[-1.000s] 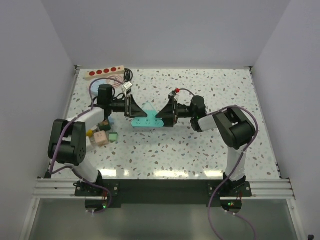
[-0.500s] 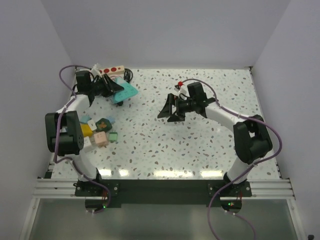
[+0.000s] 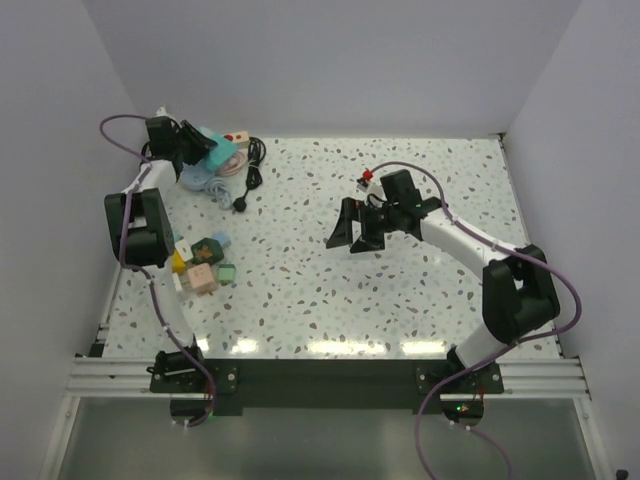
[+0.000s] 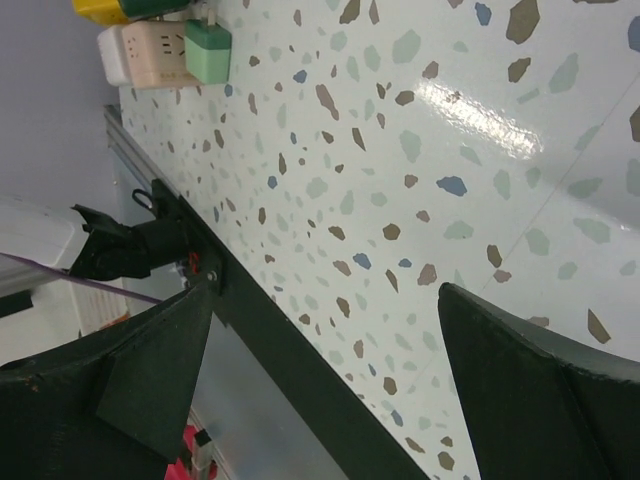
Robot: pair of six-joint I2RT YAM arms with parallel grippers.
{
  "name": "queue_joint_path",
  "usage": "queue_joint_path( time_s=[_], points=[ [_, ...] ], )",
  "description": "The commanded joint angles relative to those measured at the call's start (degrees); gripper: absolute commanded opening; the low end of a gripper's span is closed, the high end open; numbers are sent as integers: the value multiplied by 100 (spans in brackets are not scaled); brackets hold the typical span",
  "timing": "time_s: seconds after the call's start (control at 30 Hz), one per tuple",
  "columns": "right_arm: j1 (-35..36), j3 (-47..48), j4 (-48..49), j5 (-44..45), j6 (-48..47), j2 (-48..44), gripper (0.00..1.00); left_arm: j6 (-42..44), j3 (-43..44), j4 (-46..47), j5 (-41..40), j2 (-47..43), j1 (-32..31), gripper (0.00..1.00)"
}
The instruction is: Pull the plug off the socket
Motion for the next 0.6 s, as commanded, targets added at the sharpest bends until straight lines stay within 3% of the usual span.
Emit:
queue_joint_path(
  time_s=[0.0, 0.1, 0.2, 0.23, 0.27, 0.3, 0.57],
  points=[
    [-5, 57, -268, 155, -189, -222, 99, -350, 736, -89, -153, 492, 168, 2],
    [-5, 92, -338, 190, -224, -222, 99, -527, 843, 58, -81, 696, 222, 10],
    [-5, 180, -461, 225, -312, -214, 99, -640, 729, 181, -178, 626, 248, 38],
    [-5, 198, -513, 243, -330, -205, 99, -667, 694, 208, -187, 573, 265, 72],
    [-5, 215, -523, 269, -347, -222, 99, -676, 633, 226, -213, 468, 274, 93],
    [-5, 250, -549, 287, -374, -240, 99, -624, 606, 217, -283, 398, 274, 100],
    [-14, 523, -690, 602, -453, -424, 99, 61, 422, -134, -126, -690, 283, 100]
  ],
)
